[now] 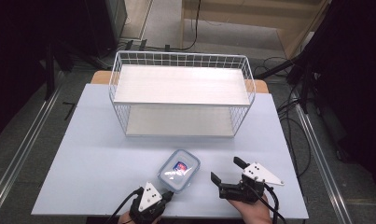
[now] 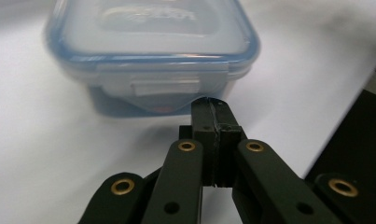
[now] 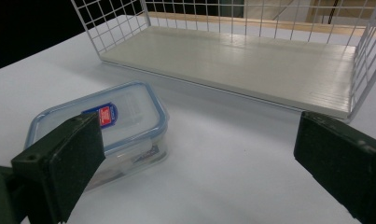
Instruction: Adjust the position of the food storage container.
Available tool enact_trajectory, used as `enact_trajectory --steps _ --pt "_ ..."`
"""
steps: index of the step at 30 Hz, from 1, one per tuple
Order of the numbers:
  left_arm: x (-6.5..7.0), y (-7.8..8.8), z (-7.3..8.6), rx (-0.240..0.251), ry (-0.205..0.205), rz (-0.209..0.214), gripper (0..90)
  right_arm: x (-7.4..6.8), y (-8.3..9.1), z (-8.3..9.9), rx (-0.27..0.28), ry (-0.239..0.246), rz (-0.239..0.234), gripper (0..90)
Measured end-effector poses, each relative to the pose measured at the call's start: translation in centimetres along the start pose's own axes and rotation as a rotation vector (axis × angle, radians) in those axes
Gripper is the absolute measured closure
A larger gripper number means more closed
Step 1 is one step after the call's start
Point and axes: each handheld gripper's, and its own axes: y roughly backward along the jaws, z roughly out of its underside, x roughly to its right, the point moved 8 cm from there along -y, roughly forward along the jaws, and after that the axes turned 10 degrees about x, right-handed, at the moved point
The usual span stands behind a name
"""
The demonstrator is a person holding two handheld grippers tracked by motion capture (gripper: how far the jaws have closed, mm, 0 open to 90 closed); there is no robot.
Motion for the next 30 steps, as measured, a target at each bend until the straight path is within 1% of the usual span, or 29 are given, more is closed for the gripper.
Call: enact_trajectory --steps 1,2,3,4,5,6,7,8,9,10,11,12,13,14,15,17,18,20,21,23,24,25,28,29,30 --pt "-1.1 0.2 -0.2 0.005 0.028 -0.026 90.0 0.0 -0.1 0.0 0.001 0.001 -0.004 3.0" --pt "-1.1 0.2 -0.2 0.005 0.028 -0.026 90.0 0.0 -0.1 0.0 0.001 0.001 -0.004 3.0" --pt "-2.4 0.4 -0.6 0.011 0.062 -0.053 90.0 -0.1 -0.3 0.1 0.000 0.006 -0.010 6.0" --pt "-2.4 0.4 -0.6 0.011 0.062 -0.053 90.0 -0.1 -0.3 0.1 0.000 0.006 -0.010 6.0" --pt "-3.6 0.5 -0.9 0.021 0.078 -0.084 90.0 -0.1 -0.6 0.2 -0.001 0.004 -0.014 13.9" --pt "-3.6 0.5 -0.9 0.021 0.078 -0.084 90.0 -0.2 -0.6 0.2 -0.004 0.003 -0.016 16.9" --pt "-5.1 0.8 -1.1 0.030 0.099 -0.118 90.0 -0.2 -0.9 0.2 -0.011 0.001 -0.027 24.0" --pt "-6.0 1.1 -1.3 0.034 0.118 -0.135 90.0 -0.1 -1.2 0.3 -0.018 -0.002 -0.030 30.2" --pt "-6.6 1.3 -1.4 0.037 0.133 -0.146 90.0 0.0 -1.7 0.3 -0.024 -0.010 -0.037 39.4" --pt "-6.6 1.3 -1.4 0.037 0.133 -0.146 90.0 0.0 -1.7 0.3 -0.024 -0.010 -0.037 39.4" --pt "-7.6 2.0 -1.9 0.053 0.148 -0.162 90.0 0.2 -3.0 0.7 -0.053 -0.031 -0.049 61.3" --pt "-8.0 2.4 -2.2 0.056 0.158 -0.168 90.0 0.4 -3.5 0.8 -0.068 -0.028 -0.041 69.4" --pt "-8.4 2.6 -2.4 0.063 0.161 -0.168 90.0 0.5 -4.2 1.1 -0.083 -0.023 -0.027 82.9" --pt "-8.4 2.6 -2.4 0.063 0.161 -0.168 90.0 0.5 -4.2 1.1 -0.083 -0.023 -0.027 82.9" --pt "-9.1 3.3 -2.9 0.074 0.156 -0.179 90.0 0.7 -5.9 1.7 -0.130 0.014 -0.011 90.0" --pt "-9.5 3.6 -3.0 0.078 0.127 -0.189 90.0 0.5 -7.1 2.1 -0.162 0.033 -0.019 90.0" --pt "-9.5 3.6 -3.0 0.078 0.127 -0.189 90.0 0.5 -7.1 2.1 -0.162 0.033 -0.019 90.0" --pt "-9.6 3.7 -2.7 0.064 0.124 -0.190 90.0 0.0 -8.0 2.5 -0.180 0.073 -0.030 90.0" --pt "-9.6 3.6 -2.6 0.060 0.126 -0.187 90.0 -0.4 -8.4 2.7 -0.189 0.086 -0.048 90.0" --pt "-9.8 3.5 -2.4 0.053 0.125 -0.190 90.0 -0.7 -8.3 2.8 -0.193 0.099 -0.065 90.0" --pt "-9.8 3.5 -2.4 0.053 0.125 -0.190 90.0 -0.7 -8.3 2.8 -0.193 0.099 -0.065 90.0" --pt "-10.0 3.5 -2.3 0.048 0.123 -0.196 90.0 -1.2 -7.9 2.9 -0.201 0.103 -0.098 90.0" --pt "-10.4 3.6 -2.1 0.044 0.123 -0.201 90.0 -2.2 -7.3 3.3 -0.211 0.096 -0.133 90.0" --pt "-10.7 3.7 -1.8 0.037 0.132 -0.210 90.0 -2.2 -7.3 3.3 -0.211 0.096 -0.133 90.0" --pt "-10.9 3.8 -1.6 0.034 0.135 -0.216 90.0 -2.8 -7.0 3.6 -0.220 0.100 -0.151 90.0"
